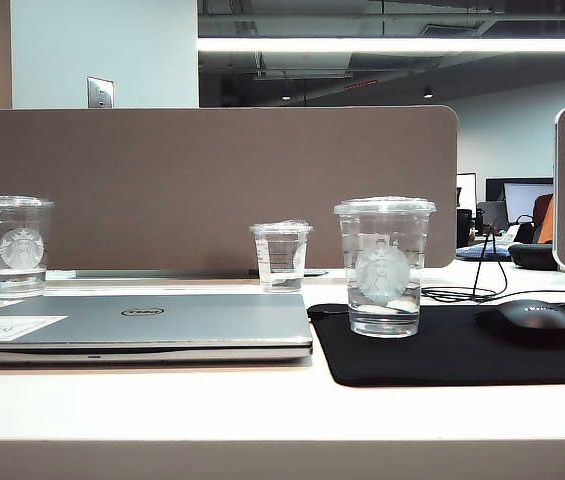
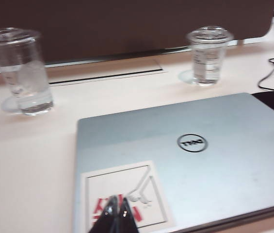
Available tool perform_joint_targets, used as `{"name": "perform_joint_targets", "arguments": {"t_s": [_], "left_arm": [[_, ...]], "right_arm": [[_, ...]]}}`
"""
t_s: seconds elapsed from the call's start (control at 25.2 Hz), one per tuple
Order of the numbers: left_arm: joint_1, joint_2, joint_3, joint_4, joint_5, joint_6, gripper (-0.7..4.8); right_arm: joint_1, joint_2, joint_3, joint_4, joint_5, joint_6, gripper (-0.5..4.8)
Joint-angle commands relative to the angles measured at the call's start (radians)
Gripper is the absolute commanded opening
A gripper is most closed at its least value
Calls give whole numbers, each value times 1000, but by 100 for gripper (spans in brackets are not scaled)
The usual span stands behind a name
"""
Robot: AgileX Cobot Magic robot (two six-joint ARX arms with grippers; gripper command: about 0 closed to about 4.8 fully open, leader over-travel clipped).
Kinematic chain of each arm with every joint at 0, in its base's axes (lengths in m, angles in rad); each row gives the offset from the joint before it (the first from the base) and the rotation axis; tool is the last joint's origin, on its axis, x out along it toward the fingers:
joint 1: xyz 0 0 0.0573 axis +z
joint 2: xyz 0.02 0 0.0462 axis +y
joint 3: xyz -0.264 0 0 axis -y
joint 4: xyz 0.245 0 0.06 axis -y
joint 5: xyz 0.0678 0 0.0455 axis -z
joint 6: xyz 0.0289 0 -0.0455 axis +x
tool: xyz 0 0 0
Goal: Pick up the coffee cup on the middle and place it on the right side of the laptop.
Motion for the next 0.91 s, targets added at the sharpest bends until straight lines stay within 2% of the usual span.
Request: {"name": "perform_joint_targets", "arguments": {"t_s": [0.04,0.28,0.48,0.59,0.71,0.91], "left_arm": [[128,0,3,14,128,6,-6],[230,0,4,26,178,-1,-6],[232,0,4,24,194,-1,-6],[231,0,4,25,193,-5,-6],[232,0,4,23,194,-24,-6],[232,0,4,22,194,-24,-6]], "right_arm": [[-1,-3,-6,30,36,-53,-1],[-1,-3,-6,29,43,-52,-1],[-1,-3,-6,30,46,-49,-1],[-1,-3,-6,30,105,-18,-1],[-1,-3,-6,25,206,29,-1],[-1,-3,-6,21,217,29,-1]]}}
